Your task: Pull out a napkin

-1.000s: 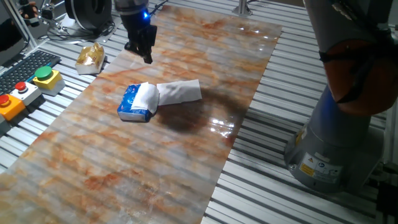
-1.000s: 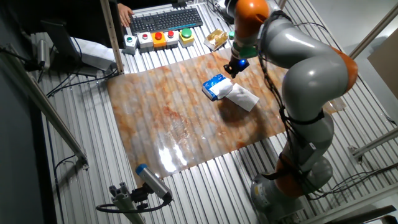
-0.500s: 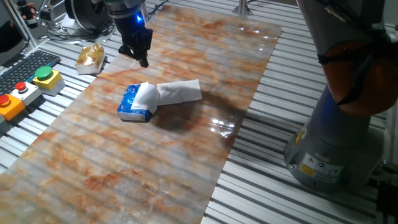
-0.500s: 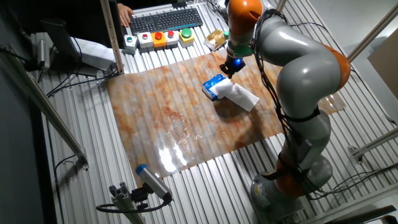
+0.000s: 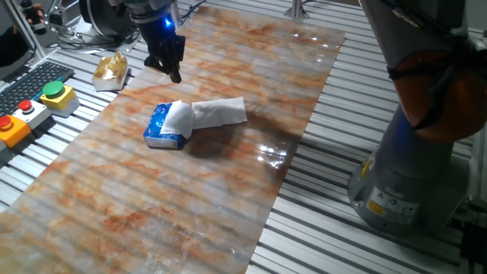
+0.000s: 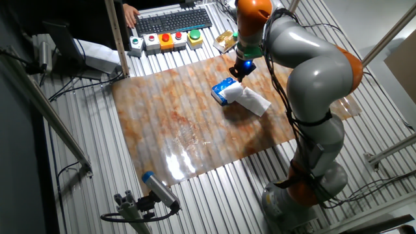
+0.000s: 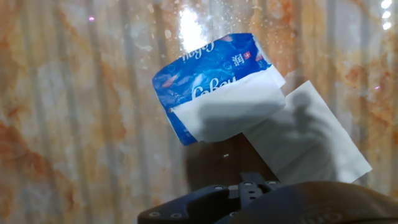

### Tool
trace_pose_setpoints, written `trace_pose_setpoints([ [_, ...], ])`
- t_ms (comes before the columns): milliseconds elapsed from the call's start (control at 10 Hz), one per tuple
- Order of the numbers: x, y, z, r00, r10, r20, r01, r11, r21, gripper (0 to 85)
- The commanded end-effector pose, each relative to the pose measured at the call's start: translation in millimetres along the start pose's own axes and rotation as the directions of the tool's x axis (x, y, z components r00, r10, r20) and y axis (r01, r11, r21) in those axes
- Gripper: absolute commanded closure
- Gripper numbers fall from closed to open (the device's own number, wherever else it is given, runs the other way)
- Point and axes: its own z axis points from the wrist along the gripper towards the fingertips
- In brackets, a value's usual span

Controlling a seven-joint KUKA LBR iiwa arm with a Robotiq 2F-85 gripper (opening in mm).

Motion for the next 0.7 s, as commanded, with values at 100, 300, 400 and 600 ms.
trace_pose_setpoints([
  [100, 0.0, 0.1, 0.0, 1.000, 0.026, 0.016, -0.026, 1.000, -0.011, 85.0],
  [300, 0.0, 0.1, 0.0, 0.996, 0.081, 0.024, -0.080, 0.996, -0.034, 85.0],
  [400, 0.0, 0.1, 0.0, 0.994, 0.105, 0.024, -0.104, 0.994, -0.038, 85.0],
  [600, 0.0, 0.1, 0.0, 0.990, 0.125, 0.068, -0.124, 0.992, -0.016, 85.0],
])
